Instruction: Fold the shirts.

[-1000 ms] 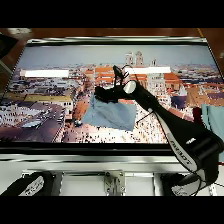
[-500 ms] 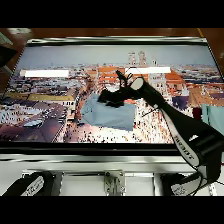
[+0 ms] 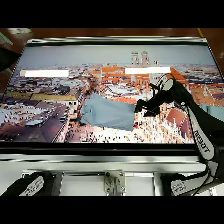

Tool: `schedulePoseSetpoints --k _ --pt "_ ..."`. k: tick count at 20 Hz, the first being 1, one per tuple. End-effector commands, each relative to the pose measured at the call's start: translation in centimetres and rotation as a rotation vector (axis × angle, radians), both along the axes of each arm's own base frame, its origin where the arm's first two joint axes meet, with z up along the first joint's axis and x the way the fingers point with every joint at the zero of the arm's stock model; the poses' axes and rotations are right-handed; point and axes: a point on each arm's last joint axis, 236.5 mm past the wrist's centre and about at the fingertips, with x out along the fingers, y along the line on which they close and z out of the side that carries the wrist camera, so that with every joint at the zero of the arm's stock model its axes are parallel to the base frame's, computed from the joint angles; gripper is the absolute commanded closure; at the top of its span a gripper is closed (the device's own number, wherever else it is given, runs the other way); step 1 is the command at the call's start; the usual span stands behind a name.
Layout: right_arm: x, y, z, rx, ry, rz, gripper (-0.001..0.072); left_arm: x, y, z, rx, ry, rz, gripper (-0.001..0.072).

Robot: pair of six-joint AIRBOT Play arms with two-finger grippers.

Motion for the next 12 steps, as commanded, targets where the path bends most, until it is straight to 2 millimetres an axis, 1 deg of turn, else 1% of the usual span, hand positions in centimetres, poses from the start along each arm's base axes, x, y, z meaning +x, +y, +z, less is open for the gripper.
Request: schedulePoseSetpoints --k 1,3,5,6,7,8,10,11,12 --pt "1.1 3.6 -1.7 0.149 -0.022 -0.057 0.0009 0.9 -1.1 -1.1 -0.035 0.034 -0.028 0.0669" --pt "1.8 5.3 -2.4 0.182 -0.039 -0.081 0.0012 0.9 -2.3 -1.4 -0.036 0.040 -0.058 0.0669" --pt "1.5 5.9 -3.3 0.176 -0.012 -0.097 0.0020 0.7 -3.4 -1.2 -0.036 0.035 -0.082 0.0669" --pt "1.3 6.1 -3.4 0.184 0.000 -0.094 0.0110 0.7 -3.7 -1.2 -0.036 0.031 -0.088 0.0669" --pt "1.2 6.3 -3.2 0.201 -0.006 -0.074 0.0410 0.8 -3.8 -1.1 -0.038 0.026 -0.089 0.0669" --pt "1.4 6.4 -2.6 0.220 -0.037 -0.040 0.0642 0.8 -3.8 -1.0 -0.041 0.024 -0.086 0.0669" --pt "2.8 6.1 -0.7 0.233 -0.124 -0.039 0.0645 0.8 -3.8 -1.0 -0.044 0.026 -0.085 0.0669" --pt "3.9 5.3 1.1 0.237 -0.186 -0.053 0.0645 0.8 -3.8 -1.0 -0.053 0.032 -0.080 0.0669" --pt "5.2 3.8 3.1 0.233 -0.256 -0.079 0.0645 0.8 -3.8 -1.0 -0.053 0.032 -0.081 0.0669"
